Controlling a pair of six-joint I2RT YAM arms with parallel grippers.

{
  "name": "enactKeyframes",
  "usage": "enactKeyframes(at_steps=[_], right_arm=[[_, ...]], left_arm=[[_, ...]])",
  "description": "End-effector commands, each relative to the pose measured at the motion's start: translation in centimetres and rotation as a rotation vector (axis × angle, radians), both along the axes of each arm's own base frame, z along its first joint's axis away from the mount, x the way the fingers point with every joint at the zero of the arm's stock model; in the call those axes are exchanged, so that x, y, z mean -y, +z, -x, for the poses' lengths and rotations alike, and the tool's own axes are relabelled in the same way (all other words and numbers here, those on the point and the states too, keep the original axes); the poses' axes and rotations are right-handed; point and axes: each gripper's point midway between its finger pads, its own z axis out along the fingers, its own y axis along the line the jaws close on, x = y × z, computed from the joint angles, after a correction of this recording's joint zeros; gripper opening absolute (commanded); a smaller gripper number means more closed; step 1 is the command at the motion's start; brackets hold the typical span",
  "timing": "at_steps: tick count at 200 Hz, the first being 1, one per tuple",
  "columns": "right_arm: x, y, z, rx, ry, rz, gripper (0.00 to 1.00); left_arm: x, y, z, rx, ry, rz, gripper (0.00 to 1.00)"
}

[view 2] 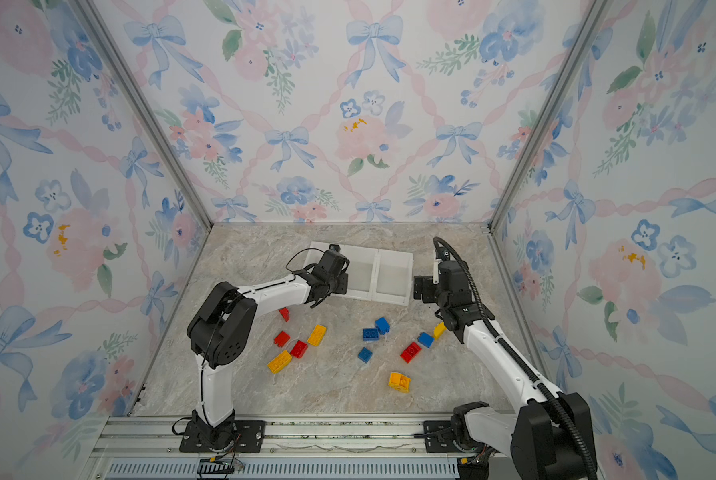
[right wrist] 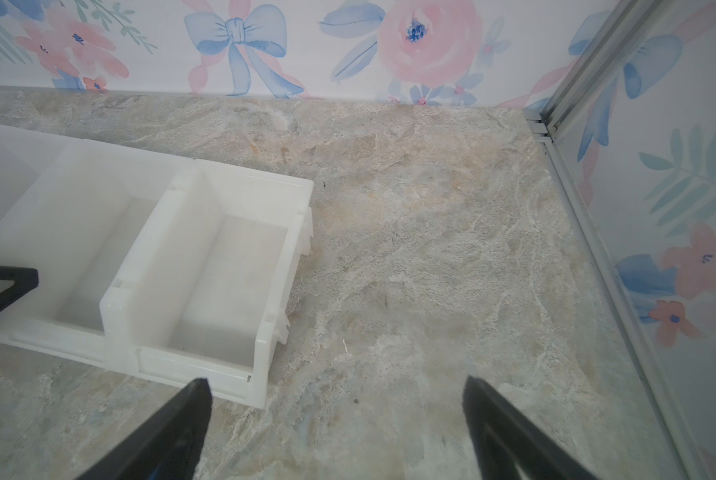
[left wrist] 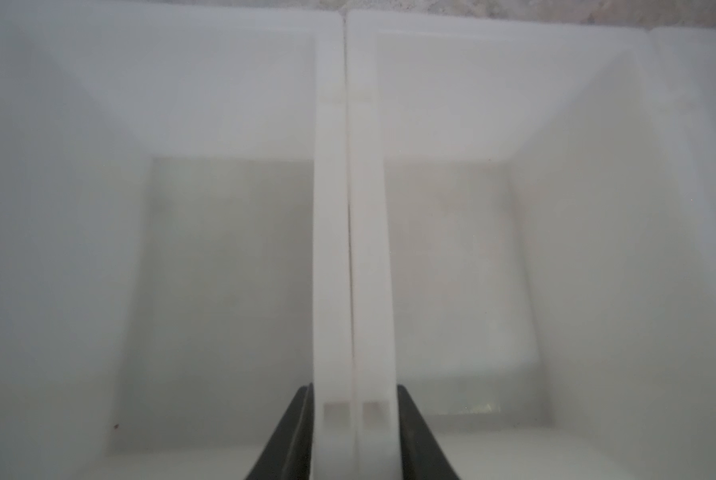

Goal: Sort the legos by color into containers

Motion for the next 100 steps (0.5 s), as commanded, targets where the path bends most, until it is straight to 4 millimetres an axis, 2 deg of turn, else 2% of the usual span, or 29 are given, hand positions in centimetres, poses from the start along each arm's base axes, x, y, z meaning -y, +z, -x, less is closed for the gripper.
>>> enactKeyframes(at_steps=[1, 28, 66, 100], right_arm=[[1.0, -0.7, 1.2, -0.06, -0.055, -0.012, 0.97], [2.2, -1.4, 2.7, -0.143, -0.13, -0.044, 0.97], [4.8, -3.6, 5.9, -0.323, -0.308, -0.134, 0.97], [5.7, -5.6, 7.9, -0.46, -0.383, -0.192, 0.97]], left_arm=[[-0.1, -0.8, 1.7, -0.07, -0.004, 0.001, 0.42], [0.0, 1.4, 1.2, -0.024, 0.006, 0.022, 0.52], [-0.1, 5.5, 0.8, 0.055, 0.026, 0.062, 0.62], [-0.7, 8.9, 0.9, 0.125, 0.047, 0.086, 0.72]])
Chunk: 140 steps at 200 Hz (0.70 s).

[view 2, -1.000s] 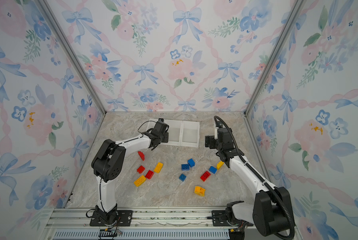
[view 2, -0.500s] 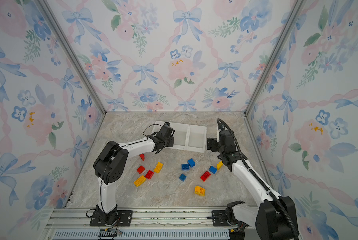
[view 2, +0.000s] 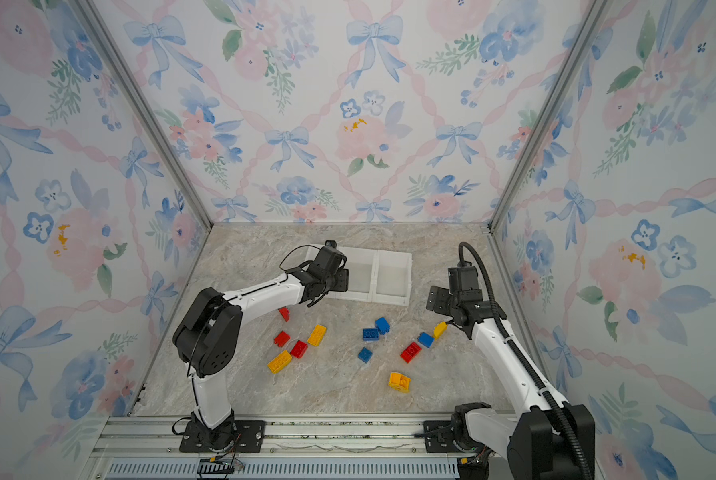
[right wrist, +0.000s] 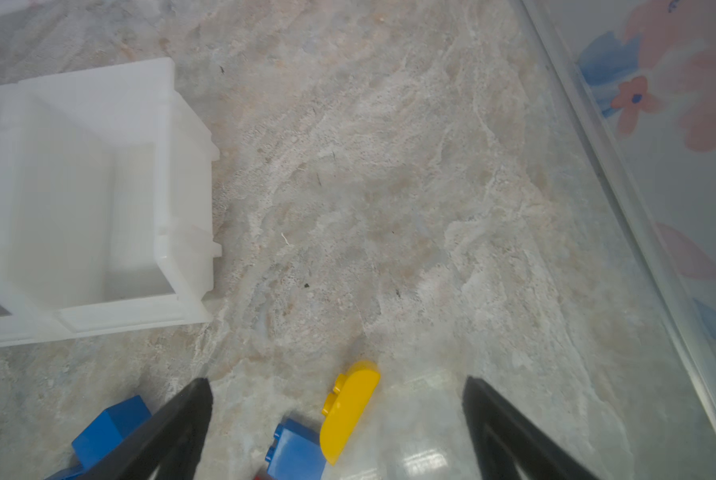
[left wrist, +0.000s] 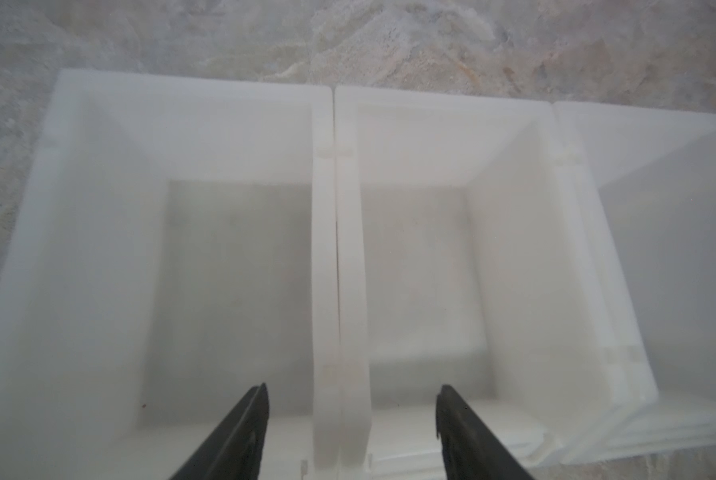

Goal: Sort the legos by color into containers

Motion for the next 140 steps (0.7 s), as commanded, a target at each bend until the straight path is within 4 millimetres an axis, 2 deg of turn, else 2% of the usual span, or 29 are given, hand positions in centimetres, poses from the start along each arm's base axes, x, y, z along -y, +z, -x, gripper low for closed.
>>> enactKeyframes(at_steps=[1, 31, 49, 73, 95, 140], right_arm=[[0.5, -1.5, 2.6, -0.142, -0.086, -0.066, 0.97], [0.7, -3.2, 3.2, -0.213, -0.141, -0.133, 1.0], [0.5, -4.7, 3.2, -0.256, -0.17, -0.197, 0.91], [0.0, -6.5, 2.9, -0.302, -0.192, -0.26, 0.81], [-0.1, -7.3, 2.2, -0.308, -0.202, -0.281, 0.72], [0.0, -8.5, 1.6, -0.315, -0.229, -0.282, 0.69]], left_arm=[[-0.5, 3.4, 0.3, 0.063, 0.022, 0.016, 0.72], [-1.4, 5.6, 1.0, 0.116, 0.048, 0.051, 0.76], [-2.2, 5.9, 1.8, 0.126, 0.059, 0.07, 0.78], [-3.4, 5.6, 3.1, 0.135, 0.082, 0.099, 0.79], [-5.0, 4.8, 4.3, 0.132, 0.113, 0.125, 0.79], [-8.8, 4.1, 6.2, 0.129, 0.167, 0.15, 0.8]])
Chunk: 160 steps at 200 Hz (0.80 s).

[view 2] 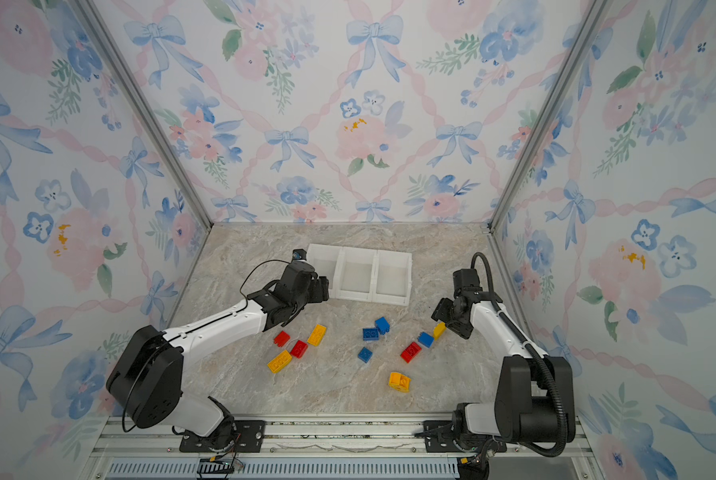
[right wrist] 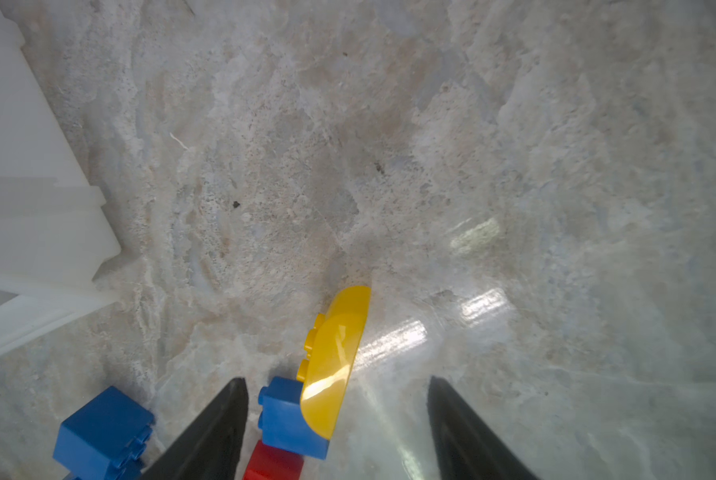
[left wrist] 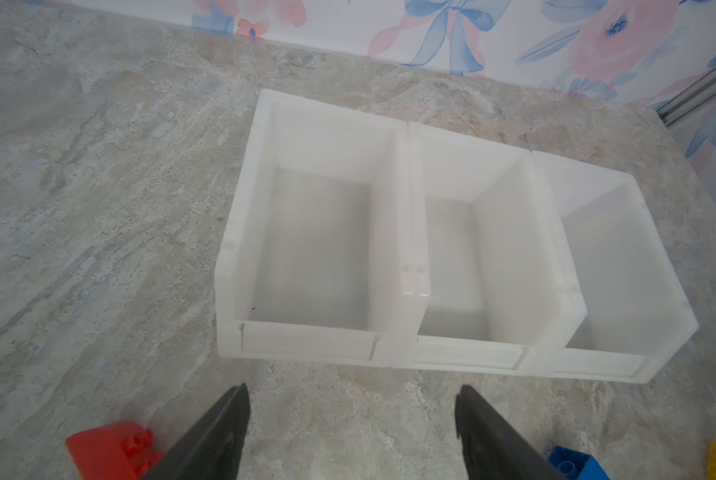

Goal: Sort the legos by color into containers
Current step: 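Grasp the yellow brick with the right gripper while the left gripper draws back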

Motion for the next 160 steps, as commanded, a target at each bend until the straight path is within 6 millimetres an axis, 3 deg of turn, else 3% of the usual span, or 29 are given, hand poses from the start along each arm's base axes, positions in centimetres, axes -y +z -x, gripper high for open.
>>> enactKeyframes(at_steps=[1, 56, 100, 131, 160], right_arm=[[-0.1, -1.0, -0.2, -0.014, -0.027, -0.019, 0.69], [-1.1, -3.3, 0.0, -0.072, -0.008, -0.01, 0.63], [-1.5, -4.6, -0.1, -0.093, 0.004, 0.011, 0.48], [-1.6, -4.8, -0.1, -0.096, 0.008, 0.016, 0.34], [-2.0, -3.4, -0.7, -0.065, 0.03, 0.027, 0.25]], left_arm=[[-1.6, 1.3, 0.2, 0.042, 0.043, 0.056, 0.8], [-4.5, 0.8, 1.4, 0.038, 0.086, 0.067, 0.81], [-5.5, 0.5, 2.2, 0.04, 0.106, 0.07, 0.82], [-6.4, 0.5, 2.6, 0.044, 0.12, 0.072, 0.82], [-7.4, 0.3, 3.1, 0.048, 0.136, 0.077, 0.82]])
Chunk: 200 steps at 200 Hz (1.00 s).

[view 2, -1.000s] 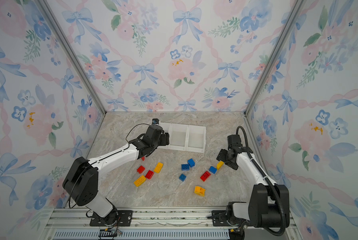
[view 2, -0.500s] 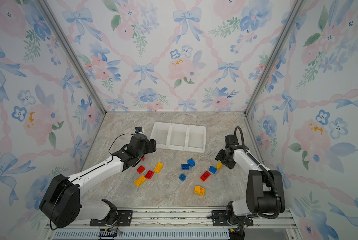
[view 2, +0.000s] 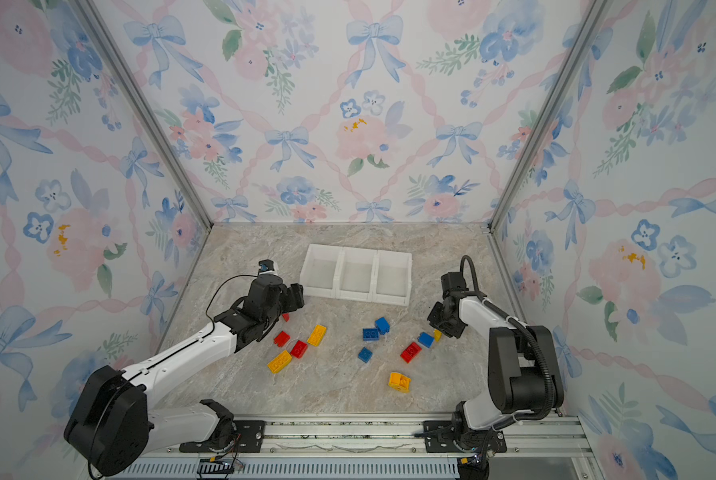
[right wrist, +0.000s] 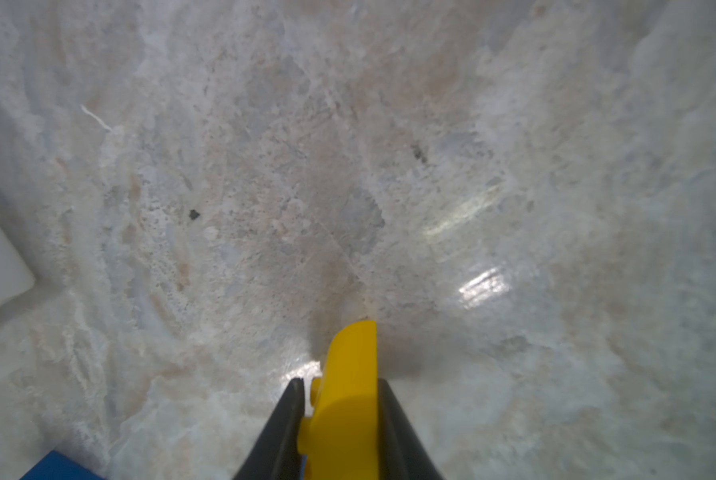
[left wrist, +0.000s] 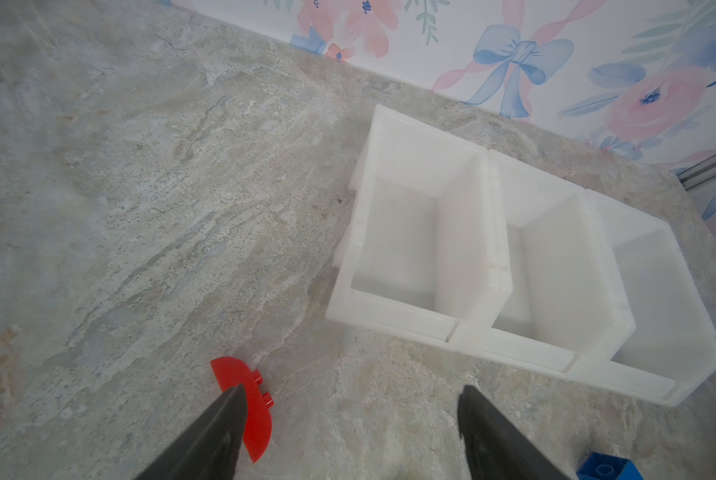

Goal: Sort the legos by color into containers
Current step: 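Grasp the yellow brick with the right gripper while the left gripper draws back, then carry the yellow brick into the bin compartment nearest the right gripper and release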

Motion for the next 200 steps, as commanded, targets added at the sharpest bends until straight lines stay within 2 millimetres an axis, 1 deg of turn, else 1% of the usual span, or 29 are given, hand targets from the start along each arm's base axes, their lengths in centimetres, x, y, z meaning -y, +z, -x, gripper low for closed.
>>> enactKeyframes(at_steps=[1, 14, 15, 17, 28, 57, 78, 98, 110, 126, 136, 139, 140, 144, 171, 200], right_arm=[[-0.5, 1.0, -0.2, 0.019, 0.025, 0.023, 0.24], [-1.2, 2.2, -0.8, 0.047, 0.061, 0.026, 0.24], [-1.3, 2.2, -0.9, 0.049, 0.064, 0.026, 0.24], [-1.5, 2.5, -1.0, 0.054, 0.07, 0.027, 0.24], [-2.4, 3.7, -1.8, 0.085, 0.107, 0.03, 0.23], [-5.7, 7.4, -4.0, 0.184, 0.219, 0.038, 0.23], [-8.7, 10.1, -5.6, 0.264, 0.31, 0.041, 0.23], [-11.0, 11.8, -7.1, 0.313, 0.379, 0.043, 0.23], [-12.0, 12.4, -8.0, 0.328, 0.413, 0.052, 0.23], [-13.0, 12.8, -9.2, 0.339, 0.429, 0.054, 0.23], [-13.5, 12.7, -9.8, 0.345, 0.437, 0.052, 0.23], [-13.6, 13.0, -10.1, 0.356, 0.436, 0.051, 0.23], [-13.6, 12.6, -10.2, 0.347, 0.436, 0.053, 0.23], [-13.7, 12.0, -10.5, 0.338, 0.437, 0.057, 0.23], [-14.2, 10.5, -12.5, 0.324, 0.444, 0.072, 0.23], [-14.9, 8.8, -13.7, 0.299, 0.461, 0.073, 0.24]], left_arm=[[-0.7, 0.0, 0.5, 0.006, 0.014, 0.018, 0.82], [-1.0, 0.5, 0.4, 0.02, 0.022, 0.027, 0.82], [-1.2, -0.1, 0.7, 0.008, 0.022, 0.021, 0.82], [-1.3, -0.6, 1.0, -0.003, 0.024, 0.015, 0.82], [-1.8, -0.8, 1.2, -0.003, 0.032, 0.016, 0.82], [-2.6, -1.0, 1.7, -0.003, 0.046, 0.021, 0.82], [-3.0, -1.2, 2.1, -0.001, 0.052, 0.026, 0.82], [-3.5, -1.6, 2.7, -0.004, 0.068, 0.039, 0.82], [-3.7, -2.0, 3.1, -0.01, 0.071, 0.045, 0.83], [-3.6, -2.1, 3.3, -0.016, 0.064, 0.064, 0.83], [-3.5, -2.2, 3.4, -0.019, 0.059, 0.067, 0.83], [-3.6, -2.3, 3.5, -0.021, 0.059, 0.064, 0.83], [-3.5, -2.3, 3.5, -0.021, 0.059, 0.064, 0.83], [-3.6, -2.4, 3.5, -0.023, 0.06, 0.062, 0.83], [-3.7, -3.1, 4.0, -0.037, 0.068, 0.077, 0.83], [-4.0, -3.2, 4.3, -0.036, 0.076, 0.077, 0.83]])
